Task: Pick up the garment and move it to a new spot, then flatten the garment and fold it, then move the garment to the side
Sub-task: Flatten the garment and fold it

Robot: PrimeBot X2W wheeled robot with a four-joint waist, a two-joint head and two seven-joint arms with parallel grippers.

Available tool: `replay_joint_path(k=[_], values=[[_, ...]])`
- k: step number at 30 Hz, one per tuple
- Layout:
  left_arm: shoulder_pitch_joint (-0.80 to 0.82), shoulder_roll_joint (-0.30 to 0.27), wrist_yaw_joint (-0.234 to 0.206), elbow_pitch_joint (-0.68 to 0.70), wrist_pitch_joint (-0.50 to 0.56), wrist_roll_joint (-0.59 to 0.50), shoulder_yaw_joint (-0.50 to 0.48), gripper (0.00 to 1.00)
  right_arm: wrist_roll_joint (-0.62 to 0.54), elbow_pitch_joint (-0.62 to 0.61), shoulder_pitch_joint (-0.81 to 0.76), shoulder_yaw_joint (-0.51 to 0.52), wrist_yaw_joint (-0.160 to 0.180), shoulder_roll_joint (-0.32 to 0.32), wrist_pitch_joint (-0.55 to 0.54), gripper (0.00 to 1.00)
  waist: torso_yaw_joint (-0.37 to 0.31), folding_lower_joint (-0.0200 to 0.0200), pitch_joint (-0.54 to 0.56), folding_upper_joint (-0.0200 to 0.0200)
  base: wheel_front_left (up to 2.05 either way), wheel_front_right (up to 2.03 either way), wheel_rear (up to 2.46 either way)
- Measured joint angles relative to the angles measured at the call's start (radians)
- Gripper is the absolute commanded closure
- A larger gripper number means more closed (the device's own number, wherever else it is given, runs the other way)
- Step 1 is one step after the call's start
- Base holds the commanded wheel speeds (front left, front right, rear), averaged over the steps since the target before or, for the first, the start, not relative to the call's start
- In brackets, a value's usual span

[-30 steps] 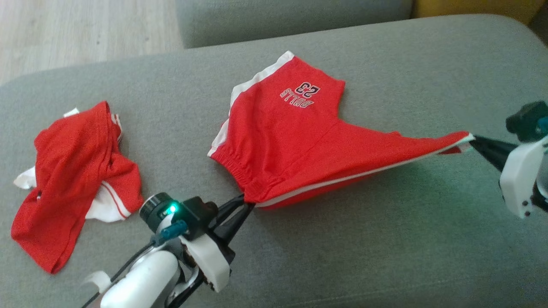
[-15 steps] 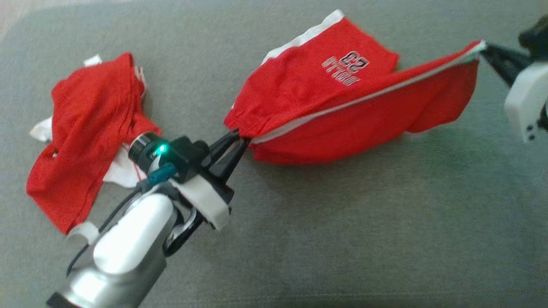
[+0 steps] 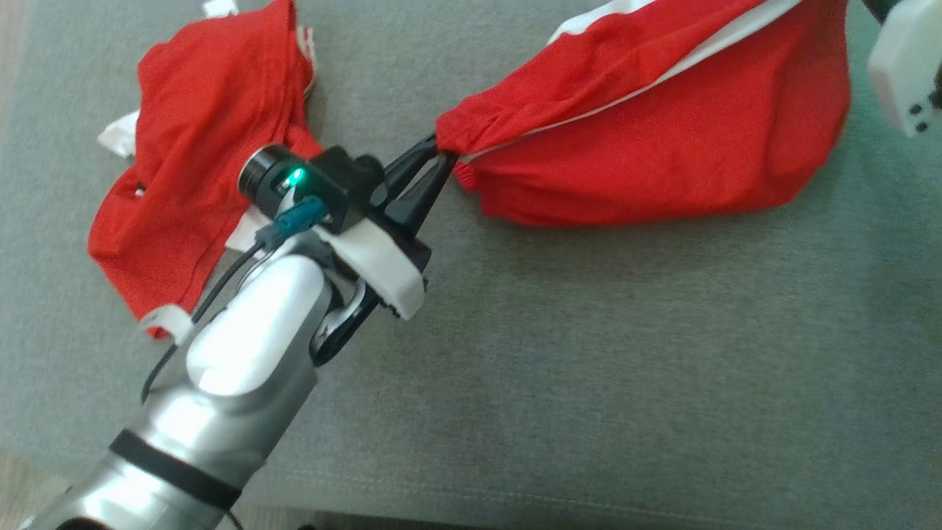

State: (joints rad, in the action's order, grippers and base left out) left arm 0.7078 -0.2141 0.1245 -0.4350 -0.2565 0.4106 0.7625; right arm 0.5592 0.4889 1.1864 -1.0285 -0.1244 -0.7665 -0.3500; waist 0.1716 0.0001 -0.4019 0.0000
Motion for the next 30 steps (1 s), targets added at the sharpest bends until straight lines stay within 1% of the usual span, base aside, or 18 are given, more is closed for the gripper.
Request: replay_joint_path(k=[7, 15, 19, 23, 24, 25, 26, 30], values=[[0.056, 0.041, 0.004, -0.048, 0.0, 0.0, -0.001, 1.0, 0.036, 0.104, 0.114, -0.128, 0.0, 0.034, 0.045, 1.0, 0.05, 0.0, -0.055, 0.0, 0.0, 0.0, 0.0], [0.084, 0.069, 0.007, -0.073, 0.0, 0.007, -0.011, 1.0, 0.049, 0.219, 0.193, -0.224, 0.0, 0.078, 0.125, 1.0, 0.087, -0.0001, -0.09, 0.0, 0.0, 0.0, 0.0], [0.084, 0.075, 0.007, -0.073, 0.0, 0.007, -0.022, 1.0, 0.048, 0.265, 0.21, -0.24, 0.0, 0.09, 0.158, 1.0, 0.096, -0.0001, -0.097, 0.0, 0.0, 0.0, 0.0], [0.084, 0.083, 0.007, -0.073, 0.0, 0.006, -0.038, 1.0, 0.048, 0.296, 0.221, -0.247, 0.0, 0.099, 0.166, 1.0, 0.097, -0.0002, -0.102, 0.0, 0.0, 0.0, 0.0], [0.084, 0.086, 0.007, -0.076, 0.0, 0.005, -0.043, 0.89, 0.048, 0.307, 0.222, -0.249, 0.0, 0.102, 0.167, 0.0, 0.096, -0.0001, -0.103, 0.0, 0.0, 0.0, 0.0], [0.084, 0.087, 0.007, -0.079, 0.0, 0.005, -0.048, 0.26, 0.05, 0.322, 0.222, -0.25, 0.0, 0.107, 0.175, 0.0, 0.095, -0.0002, -0.103, 0.0, 0.0, 0.0, 0.0], [0.084, 0.088, 0.007, -0.081, 0.0, 0.004, -0.054, 0.0, 0.058, 0.335, 0.222, -0.251, 0.0, 0.113, 0.176, 0.0, 0.092, -0.0001, -0.103, 0.0, 0.0, 0.0, 0.0], [0.083, 0.088, 0.007, -0.091, 0.0, -0.018, -0.078, 0.0, 0.094, 0.372, 0.222, -0.253, 0.0, 0.141, 0.212, 0.0, 0.079, -0.0001, -0.091, 0.0, 0.0, 0.0, 0.0]])
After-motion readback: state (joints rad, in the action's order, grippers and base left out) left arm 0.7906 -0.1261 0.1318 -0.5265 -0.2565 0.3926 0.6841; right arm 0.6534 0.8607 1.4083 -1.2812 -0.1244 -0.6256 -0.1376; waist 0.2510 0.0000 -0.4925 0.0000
